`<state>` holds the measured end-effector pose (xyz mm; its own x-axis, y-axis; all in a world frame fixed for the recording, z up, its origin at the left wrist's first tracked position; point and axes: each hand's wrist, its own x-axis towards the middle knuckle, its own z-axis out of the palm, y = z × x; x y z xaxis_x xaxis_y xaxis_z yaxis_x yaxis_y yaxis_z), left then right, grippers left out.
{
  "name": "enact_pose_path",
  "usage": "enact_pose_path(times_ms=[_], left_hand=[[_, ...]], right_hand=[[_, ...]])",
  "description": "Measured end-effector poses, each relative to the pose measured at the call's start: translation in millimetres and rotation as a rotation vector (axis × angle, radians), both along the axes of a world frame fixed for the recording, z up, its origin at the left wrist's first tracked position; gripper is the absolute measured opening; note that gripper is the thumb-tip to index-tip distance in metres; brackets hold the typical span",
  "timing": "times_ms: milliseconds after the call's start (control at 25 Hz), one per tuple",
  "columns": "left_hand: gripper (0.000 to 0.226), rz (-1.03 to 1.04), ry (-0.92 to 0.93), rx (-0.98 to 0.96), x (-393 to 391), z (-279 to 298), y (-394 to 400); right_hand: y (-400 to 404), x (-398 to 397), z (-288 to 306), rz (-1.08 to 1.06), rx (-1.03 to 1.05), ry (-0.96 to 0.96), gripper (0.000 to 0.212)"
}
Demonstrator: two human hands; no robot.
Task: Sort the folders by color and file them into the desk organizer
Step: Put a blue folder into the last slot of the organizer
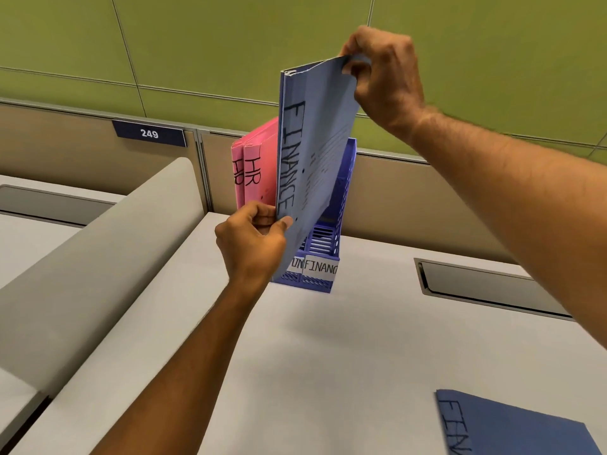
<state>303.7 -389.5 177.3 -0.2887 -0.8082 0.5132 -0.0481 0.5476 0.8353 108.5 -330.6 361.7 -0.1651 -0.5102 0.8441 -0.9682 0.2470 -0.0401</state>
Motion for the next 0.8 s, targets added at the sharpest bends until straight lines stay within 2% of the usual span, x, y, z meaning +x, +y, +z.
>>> enact_pose_path(times_ms=[280,560,800], left_hand=[[0.021,-0.035,0.024,0.006,-48,2,-23],[0.022,-0.061,0.011,0.033,-74,-17,-35],[0.023,-0.079,0.031,0.053,-83,-24,-36]], right_hand=[[-14,-33,9,-0.041,0.005,0.019,0.024],[-32,-43,13,-0.040,0.157,0.187,0.026],[-37,-51,8,-0.053,0.187,0.208,0.027]])
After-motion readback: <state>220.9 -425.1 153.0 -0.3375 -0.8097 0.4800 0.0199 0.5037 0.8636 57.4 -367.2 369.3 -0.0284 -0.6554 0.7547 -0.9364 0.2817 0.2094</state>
